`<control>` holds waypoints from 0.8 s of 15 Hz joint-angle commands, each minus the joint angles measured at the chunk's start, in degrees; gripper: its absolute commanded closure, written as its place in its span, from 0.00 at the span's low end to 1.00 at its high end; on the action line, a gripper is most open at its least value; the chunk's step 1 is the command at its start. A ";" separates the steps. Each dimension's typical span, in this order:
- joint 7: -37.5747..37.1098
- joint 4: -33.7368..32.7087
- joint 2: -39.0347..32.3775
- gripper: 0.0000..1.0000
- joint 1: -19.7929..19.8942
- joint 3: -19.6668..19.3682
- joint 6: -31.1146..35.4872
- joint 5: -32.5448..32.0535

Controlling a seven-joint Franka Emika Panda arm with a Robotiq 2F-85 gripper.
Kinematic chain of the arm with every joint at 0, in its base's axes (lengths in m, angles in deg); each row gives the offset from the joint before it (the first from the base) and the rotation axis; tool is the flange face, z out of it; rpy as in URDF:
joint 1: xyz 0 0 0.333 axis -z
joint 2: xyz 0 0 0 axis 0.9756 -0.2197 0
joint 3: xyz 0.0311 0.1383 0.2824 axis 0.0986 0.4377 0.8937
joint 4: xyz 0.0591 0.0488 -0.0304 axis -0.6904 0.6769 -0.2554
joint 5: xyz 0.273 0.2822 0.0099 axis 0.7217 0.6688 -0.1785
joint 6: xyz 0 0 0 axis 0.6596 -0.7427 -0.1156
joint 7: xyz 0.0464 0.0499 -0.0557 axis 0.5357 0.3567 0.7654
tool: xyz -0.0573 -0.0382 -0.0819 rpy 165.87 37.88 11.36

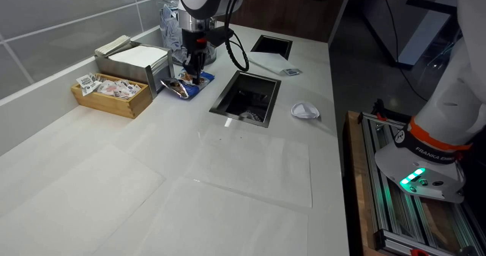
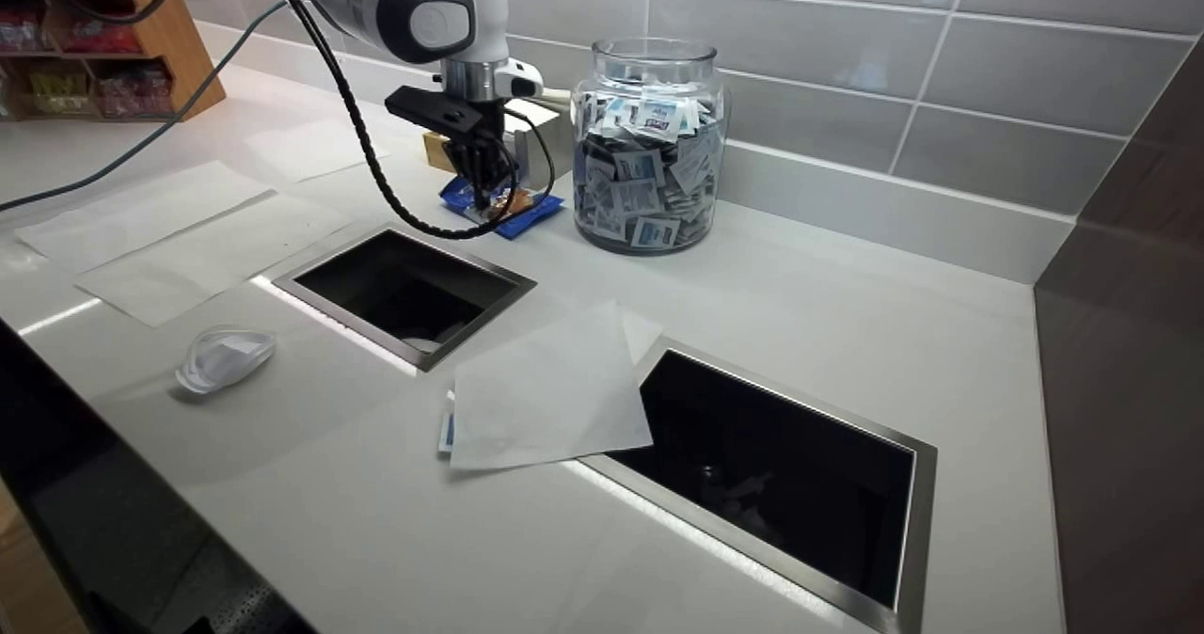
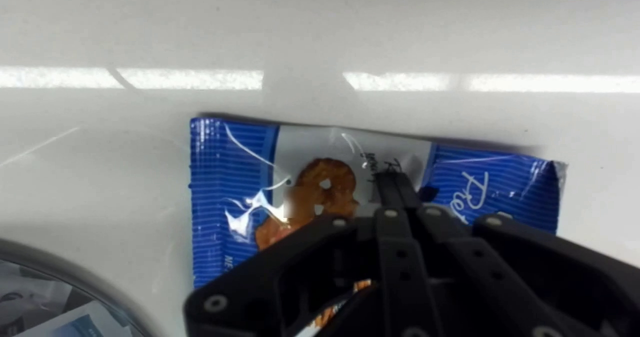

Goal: Push down on the blue and white packet nine times

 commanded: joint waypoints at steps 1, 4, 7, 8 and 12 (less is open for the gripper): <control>2.40 -2.81 -3.02 1.00 1.39 1.43 0.26 0.95; 2.46 -4.36 -4.40 1.00 1.66 1.57 -1.54 1.01; 1.57 -5.31 -4.77 1.00 1.68 1.57 -4.60 1.30; 0.80 -5.48 -4.73 1.00 1.46 1.24 -5.37 1.08; -1.82 -5.34 -3.88 1.00 0.75 0.69 -9.69 0.78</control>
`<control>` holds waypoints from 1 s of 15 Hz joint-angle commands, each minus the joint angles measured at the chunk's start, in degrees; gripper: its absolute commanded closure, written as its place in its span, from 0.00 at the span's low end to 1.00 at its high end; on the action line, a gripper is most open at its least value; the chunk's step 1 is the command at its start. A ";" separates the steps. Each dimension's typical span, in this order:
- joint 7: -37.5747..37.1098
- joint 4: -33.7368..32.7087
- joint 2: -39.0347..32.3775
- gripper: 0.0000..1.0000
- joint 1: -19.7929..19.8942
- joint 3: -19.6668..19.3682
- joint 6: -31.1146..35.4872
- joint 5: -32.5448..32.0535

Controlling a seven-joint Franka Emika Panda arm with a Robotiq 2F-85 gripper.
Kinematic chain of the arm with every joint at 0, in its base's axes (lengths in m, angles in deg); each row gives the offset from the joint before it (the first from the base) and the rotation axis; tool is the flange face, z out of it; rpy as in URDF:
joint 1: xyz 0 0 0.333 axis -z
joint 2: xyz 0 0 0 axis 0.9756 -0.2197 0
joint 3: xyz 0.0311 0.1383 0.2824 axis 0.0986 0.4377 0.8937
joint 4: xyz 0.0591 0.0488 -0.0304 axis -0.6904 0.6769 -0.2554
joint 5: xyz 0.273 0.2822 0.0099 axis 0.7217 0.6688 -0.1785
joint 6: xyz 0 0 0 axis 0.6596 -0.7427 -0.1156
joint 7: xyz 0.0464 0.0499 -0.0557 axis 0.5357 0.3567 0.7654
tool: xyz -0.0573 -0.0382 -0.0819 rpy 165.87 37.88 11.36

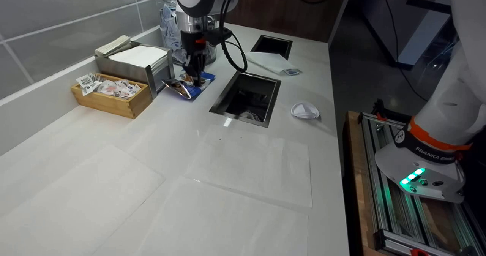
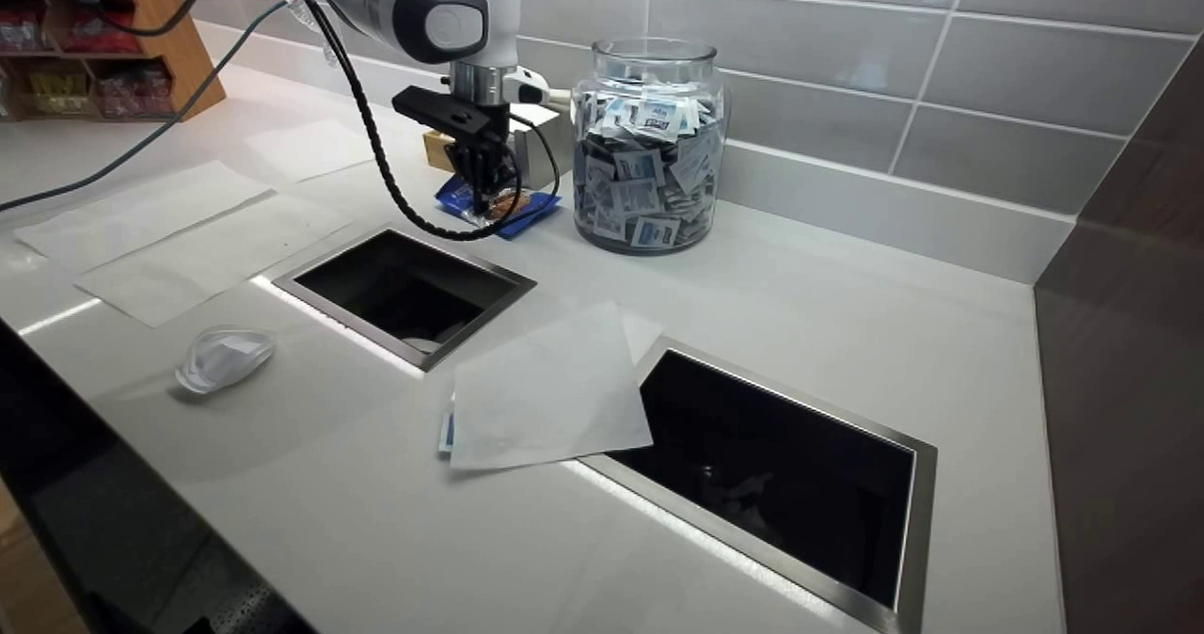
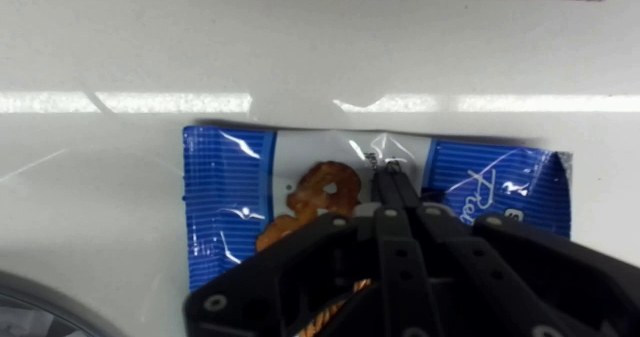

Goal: Push down on the blue and white packet nine times

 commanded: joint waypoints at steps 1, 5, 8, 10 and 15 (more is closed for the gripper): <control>-2.34 -0.62 -0.88 1.00 -0.29 0.11 -4.57 0.50; -3.89 0.53 0.64 1.00 -0.94 -0.03 -4.89 0.35; -4.50 2.30 2.88 1.00 -1.17 -0.28 -2.23 0.14; -4.85 3.78 4.99 1.00 -1.13 -0.43 0.34 0.15; -5.15 4.79 7.51 1.00 -0.47 -1.17 6.60 0.23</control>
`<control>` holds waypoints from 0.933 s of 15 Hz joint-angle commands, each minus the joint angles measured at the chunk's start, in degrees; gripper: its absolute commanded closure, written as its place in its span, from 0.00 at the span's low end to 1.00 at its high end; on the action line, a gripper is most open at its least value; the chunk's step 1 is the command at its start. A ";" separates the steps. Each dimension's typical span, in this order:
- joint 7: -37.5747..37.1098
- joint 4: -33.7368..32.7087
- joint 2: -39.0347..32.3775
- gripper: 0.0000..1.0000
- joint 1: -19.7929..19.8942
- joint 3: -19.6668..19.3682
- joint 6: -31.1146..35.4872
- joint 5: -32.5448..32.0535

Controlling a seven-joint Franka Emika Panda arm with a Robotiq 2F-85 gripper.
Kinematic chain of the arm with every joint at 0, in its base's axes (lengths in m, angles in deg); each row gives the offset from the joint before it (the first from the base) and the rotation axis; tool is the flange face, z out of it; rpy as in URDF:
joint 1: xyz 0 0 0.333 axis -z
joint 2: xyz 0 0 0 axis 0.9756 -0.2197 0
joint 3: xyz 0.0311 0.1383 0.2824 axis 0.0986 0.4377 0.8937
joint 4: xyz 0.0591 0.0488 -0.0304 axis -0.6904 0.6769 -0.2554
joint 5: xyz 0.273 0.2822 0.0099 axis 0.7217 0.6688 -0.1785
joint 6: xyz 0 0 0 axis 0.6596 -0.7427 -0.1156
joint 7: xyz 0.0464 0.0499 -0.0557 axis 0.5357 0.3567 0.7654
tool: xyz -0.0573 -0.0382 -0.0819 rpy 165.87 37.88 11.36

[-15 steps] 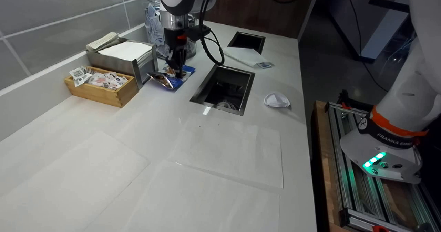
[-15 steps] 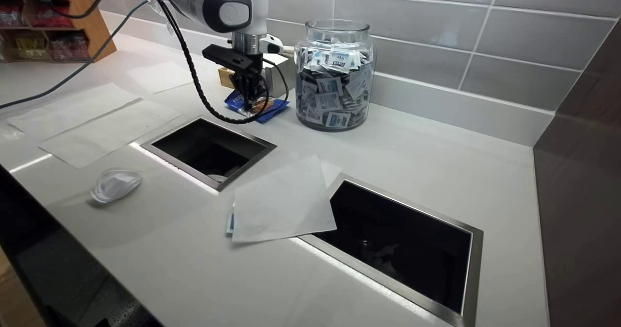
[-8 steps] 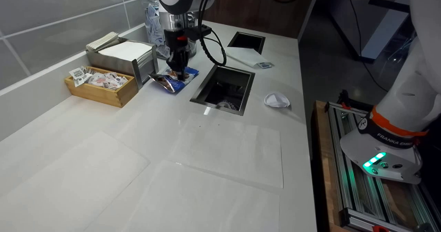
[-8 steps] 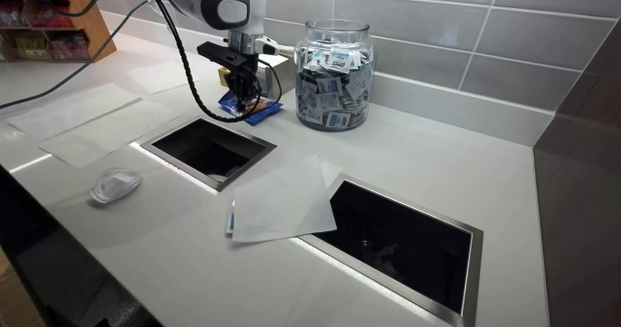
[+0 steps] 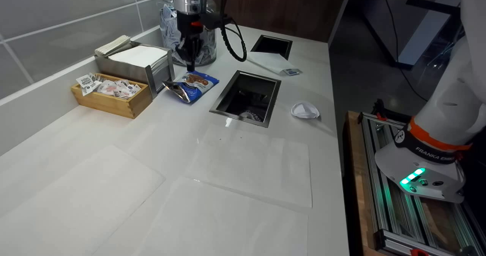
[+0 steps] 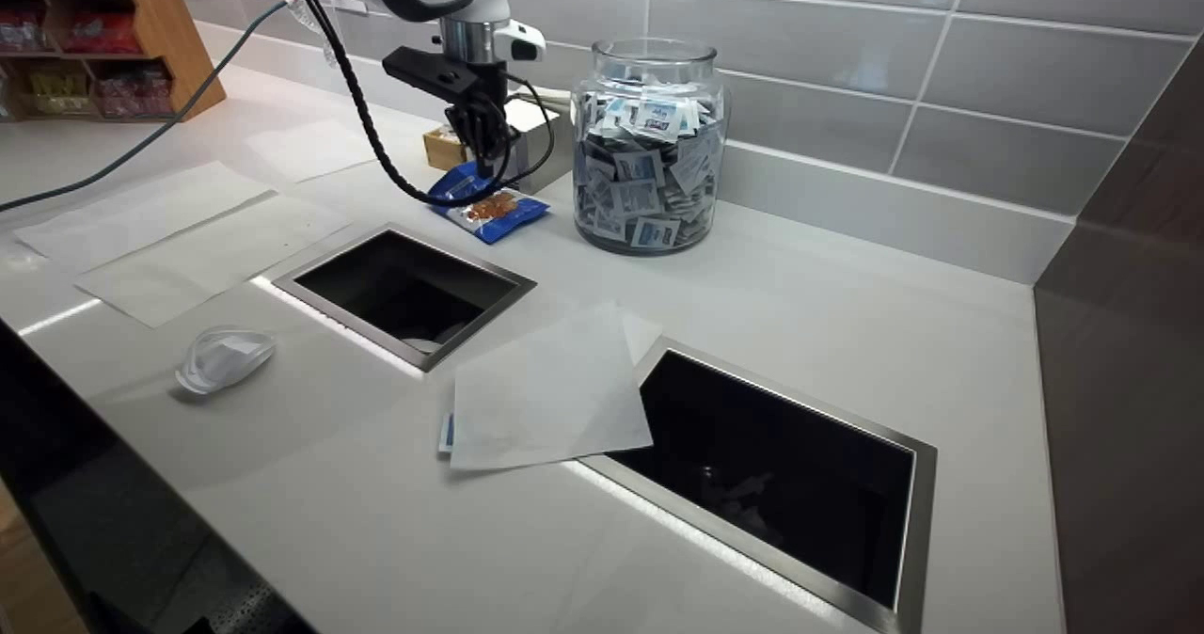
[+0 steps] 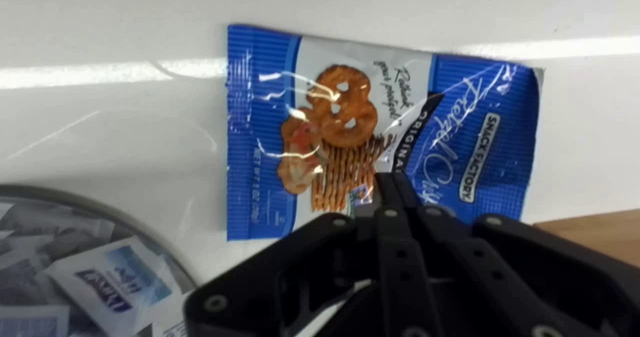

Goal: Push down on the blue and white packet nine times

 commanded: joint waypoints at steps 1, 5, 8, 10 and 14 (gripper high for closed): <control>-1.03 3.03 2.19 1.00 0.43 -0.75 4.82 0.45; -2.93 2.70 0.49 1.00 0.87 -1.20 8.19 0.89; -4.82 2.53 -0.88 1.00 1.09 -1.38 9.09 1.48; -6.50 2.38 -1.78 1.00 1.21 -1.57 8.78 1.91; -8.38 1.49 -3.91 1.00 1.46 -1.68 7.85 2.61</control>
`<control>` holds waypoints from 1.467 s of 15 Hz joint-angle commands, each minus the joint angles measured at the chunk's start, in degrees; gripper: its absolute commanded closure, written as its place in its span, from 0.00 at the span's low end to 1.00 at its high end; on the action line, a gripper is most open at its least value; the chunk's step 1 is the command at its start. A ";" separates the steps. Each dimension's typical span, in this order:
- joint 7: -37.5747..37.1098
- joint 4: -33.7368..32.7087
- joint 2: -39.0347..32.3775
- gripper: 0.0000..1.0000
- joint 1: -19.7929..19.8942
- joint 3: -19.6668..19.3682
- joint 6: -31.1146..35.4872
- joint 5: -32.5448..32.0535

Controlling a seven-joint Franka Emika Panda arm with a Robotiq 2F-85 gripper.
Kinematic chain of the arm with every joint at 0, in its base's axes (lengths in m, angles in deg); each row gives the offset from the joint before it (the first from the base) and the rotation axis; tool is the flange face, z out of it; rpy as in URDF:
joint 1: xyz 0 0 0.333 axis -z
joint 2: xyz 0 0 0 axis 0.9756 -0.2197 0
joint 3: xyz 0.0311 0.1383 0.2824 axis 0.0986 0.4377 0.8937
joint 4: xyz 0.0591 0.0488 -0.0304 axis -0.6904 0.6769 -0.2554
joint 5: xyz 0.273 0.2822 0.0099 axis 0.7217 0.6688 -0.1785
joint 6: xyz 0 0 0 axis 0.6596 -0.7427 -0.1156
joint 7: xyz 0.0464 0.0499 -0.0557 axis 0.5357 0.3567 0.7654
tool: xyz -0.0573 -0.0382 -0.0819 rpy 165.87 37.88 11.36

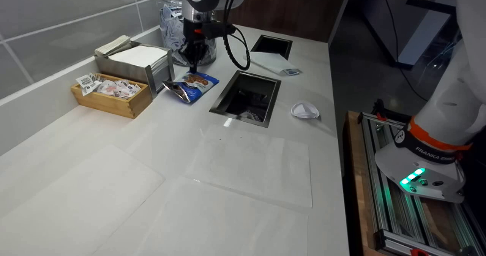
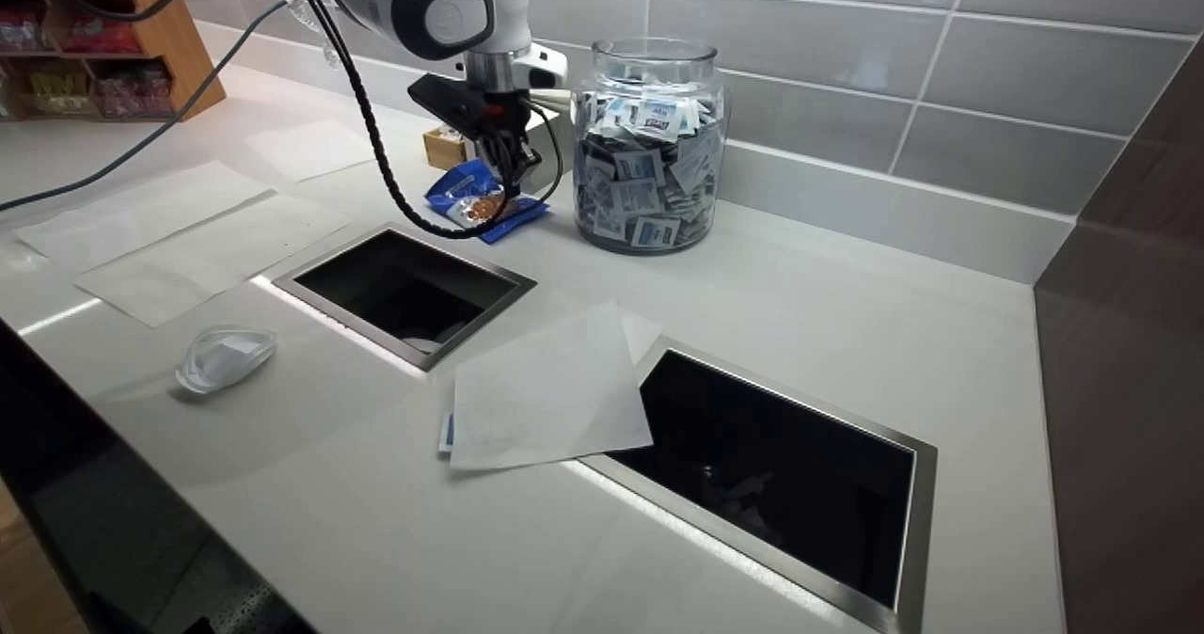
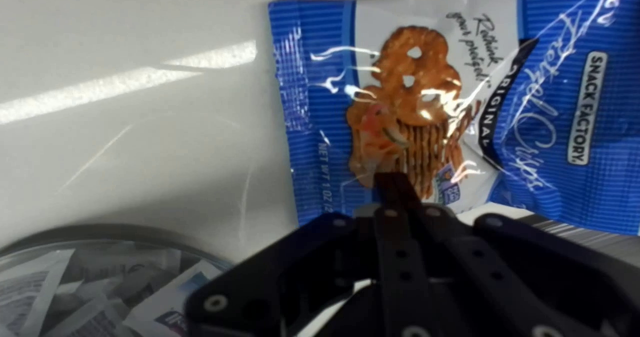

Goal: Push down on the blue and white packet nine times

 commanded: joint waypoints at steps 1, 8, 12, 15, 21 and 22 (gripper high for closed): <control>-2.03 -0.23 -1.89 1.00 0.12 -0.32 0.11 1.29; -4.71 -0.14 -2.60 1.00 -0.19 -0.68 -0.39 1.42; -6.45 2.71 0.93 1.00 -1.65 -1.29 1.01 0.17; -7.51 3.35 2.57 1.00 -2.95 -1.58 1.46 -0.80; -7.17 0.82 1.02 1.00 -3.76 -0.98 -0.47 -0.61; -6.93 0.36 0.27 1.00 -3.62 -0.84 -1.06 -0.37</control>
